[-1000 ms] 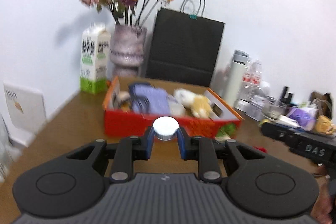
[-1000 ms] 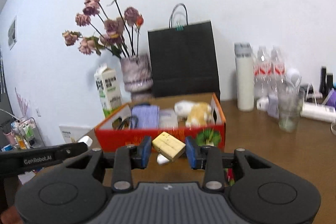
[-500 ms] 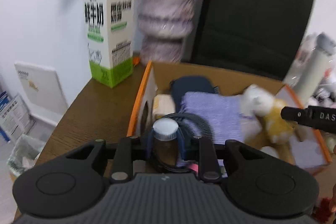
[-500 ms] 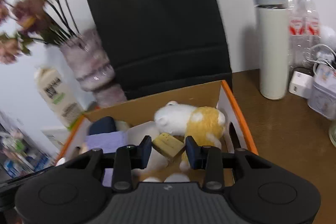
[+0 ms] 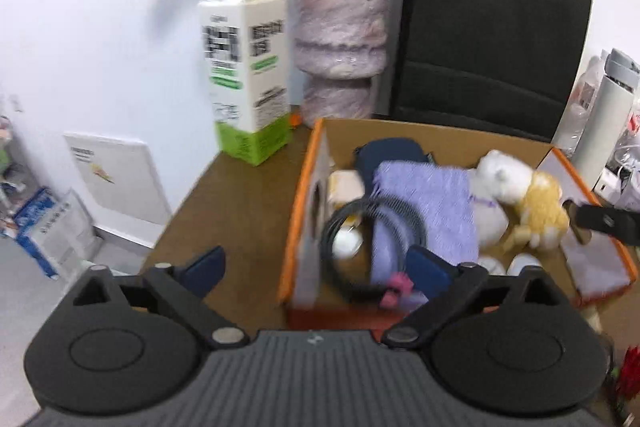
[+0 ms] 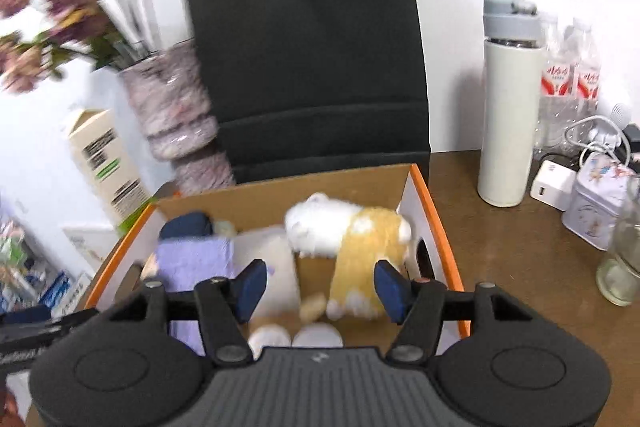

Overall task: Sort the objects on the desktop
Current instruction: 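Carry the white cap and yellow cube into the cardboard box and release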

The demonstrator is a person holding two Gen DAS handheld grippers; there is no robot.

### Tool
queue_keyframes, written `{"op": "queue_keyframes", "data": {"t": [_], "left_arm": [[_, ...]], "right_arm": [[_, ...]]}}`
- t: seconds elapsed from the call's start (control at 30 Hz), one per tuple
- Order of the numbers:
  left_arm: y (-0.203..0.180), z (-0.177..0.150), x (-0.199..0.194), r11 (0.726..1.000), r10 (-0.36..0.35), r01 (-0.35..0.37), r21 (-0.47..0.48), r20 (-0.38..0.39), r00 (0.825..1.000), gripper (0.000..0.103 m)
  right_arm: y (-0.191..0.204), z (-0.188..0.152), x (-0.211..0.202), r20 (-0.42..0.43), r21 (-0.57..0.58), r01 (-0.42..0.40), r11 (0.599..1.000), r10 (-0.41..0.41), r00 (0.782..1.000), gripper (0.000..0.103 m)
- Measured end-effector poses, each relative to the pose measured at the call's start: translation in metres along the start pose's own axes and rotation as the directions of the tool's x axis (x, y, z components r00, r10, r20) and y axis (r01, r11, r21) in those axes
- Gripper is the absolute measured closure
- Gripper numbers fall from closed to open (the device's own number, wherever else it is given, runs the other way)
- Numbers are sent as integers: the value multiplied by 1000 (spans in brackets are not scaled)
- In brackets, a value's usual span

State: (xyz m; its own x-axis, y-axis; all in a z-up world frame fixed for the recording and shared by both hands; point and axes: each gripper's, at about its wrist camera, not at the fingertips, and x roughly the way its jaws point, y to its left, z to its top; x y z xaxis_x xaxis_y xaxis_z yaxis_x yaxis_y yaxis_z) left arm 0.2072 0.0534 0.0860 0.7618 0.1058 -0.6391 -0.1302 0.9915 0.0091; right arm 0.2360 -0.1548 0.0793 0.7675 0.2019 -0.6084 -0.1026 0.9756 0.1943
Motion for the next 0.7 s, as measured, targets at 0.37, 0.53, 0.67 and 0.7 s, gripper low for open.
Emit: {"op": "queue_keyframes", "data": {"t": [0.37, 0.53, 0.67, 0.7], "left_arm": [[-3, -113, -52, 997, -68, 69, 30, -31, 997, 0], [3, -160, -79, 994, -112, 112, -8, -50, 992, 0], [1, -191, -102, 988, -147, 148, 31, -36, 988, 0], [-1, -195, -106, 988, -143, 145, 52, -36, 989, 0]], "right_arm": [[8, -139, -103, 22, -144, -57, 988, 61, 998, 23], [8, -182, -129, 28, -99, -63, 993, 66, 997, 23], [9, -210, -146, 12, -121, -28, 992, 29, 999, 23], [10, -216, -150, 13, -130, -22, 991, 24, 1000, 23]]}}
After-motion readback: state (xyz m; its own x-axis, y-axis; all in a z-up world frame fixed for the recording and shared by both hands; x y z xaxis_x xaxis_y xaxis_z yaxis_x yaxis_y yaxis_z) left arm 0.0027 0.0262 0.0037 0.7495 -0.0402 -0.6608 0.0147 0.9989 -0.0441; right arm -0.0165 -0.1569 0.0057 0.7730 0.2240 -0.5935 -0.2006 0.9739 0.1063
